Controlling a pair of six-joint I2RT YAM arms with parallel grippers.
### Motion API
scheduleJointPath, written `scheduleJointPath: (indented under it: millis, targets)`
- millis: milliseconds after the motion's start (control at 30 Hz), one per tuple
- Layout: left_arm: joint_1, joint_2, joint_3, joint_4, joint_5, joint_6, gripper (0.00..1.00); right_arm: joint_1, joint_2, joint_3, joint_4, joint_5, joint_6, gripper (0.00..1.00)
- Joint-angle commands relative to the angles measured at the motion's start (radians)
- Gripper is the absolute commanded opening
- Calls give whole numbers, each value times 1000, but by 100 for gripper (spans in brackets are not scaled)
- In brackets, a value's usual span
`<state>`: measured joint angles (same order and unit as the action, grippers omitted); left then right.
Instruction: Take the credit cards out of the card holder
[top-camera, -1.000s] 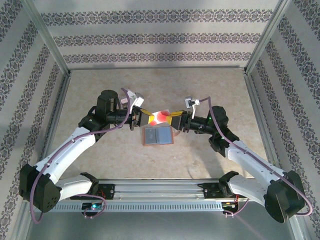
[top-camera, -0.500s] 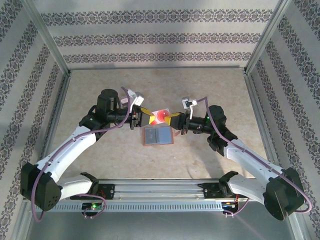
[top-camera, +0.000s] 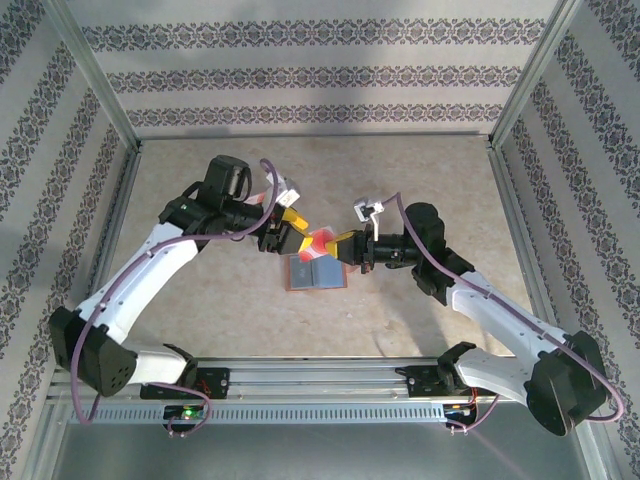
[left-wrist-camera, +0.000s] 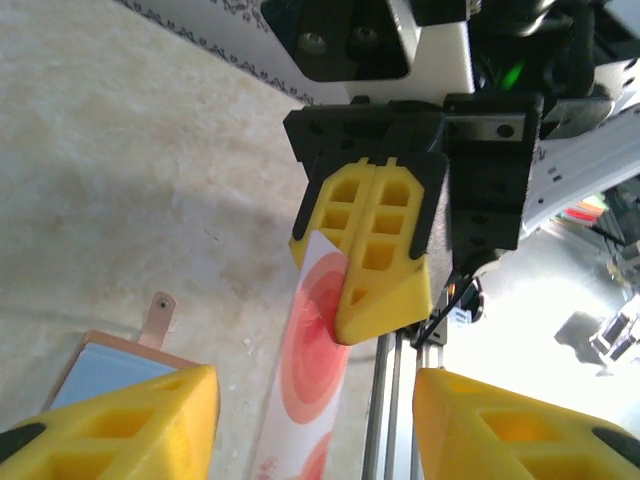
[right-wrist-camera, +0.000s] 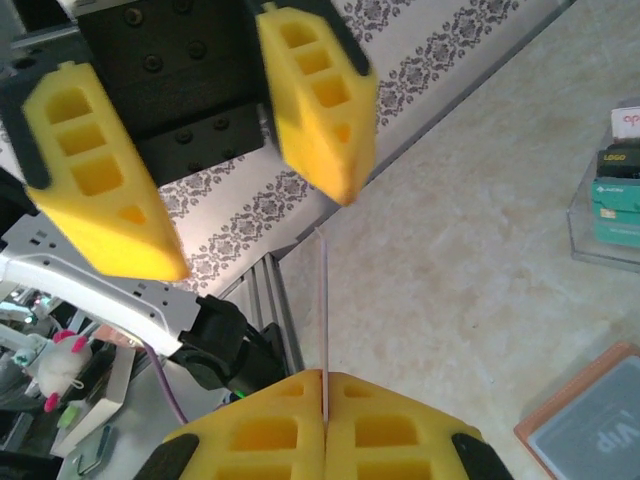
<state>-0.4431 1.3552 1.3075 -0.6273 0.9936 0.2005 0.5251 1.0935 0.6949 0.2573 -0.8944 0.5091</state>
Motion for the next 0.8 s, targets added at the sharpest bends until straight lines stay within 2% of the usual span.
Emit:
scheduleJointPath:
  millis: [0, 167, 300, 400, 500, 567, 633, 700, 767]
  targets:
    - [3, 43, 63, -168, 33, 152, 53, 21, 11, 47, -5, -49, -35, 0]
    - [3, 77, 77, -170, 14, 167, 52, 37, 14, 58, -21, -44, -48, 0]
    - [5, 91, 80, -200, 55, 191, 35, 38, 11, 61, -32, -34, -56, 0]
    - [14, 81, 63, -191, 70, 183, 30, 34, 13, 60, -38, -32, -62, 0]
    - [31, 70, 49, -177, 87, 173, 14, 32, 21, 59, -38, -28, -64, 0]
    - [38, 65, 47, -178, 89, 169, 3, 33, 29, 62, -39, -25, -62, 7]
    - [44, 61, 50, -189, 90, 180, 0, 33, 32, 66, -48, -16, -63, 15]
    - [55, 55, 50, -189, 77, 186, 0, 31, 32, 70, -64, 4, -68, 28]
    - [70, 44, 46, -183, 42, 198, 0, 32, 28, 77, -96, 37, -77, 49]
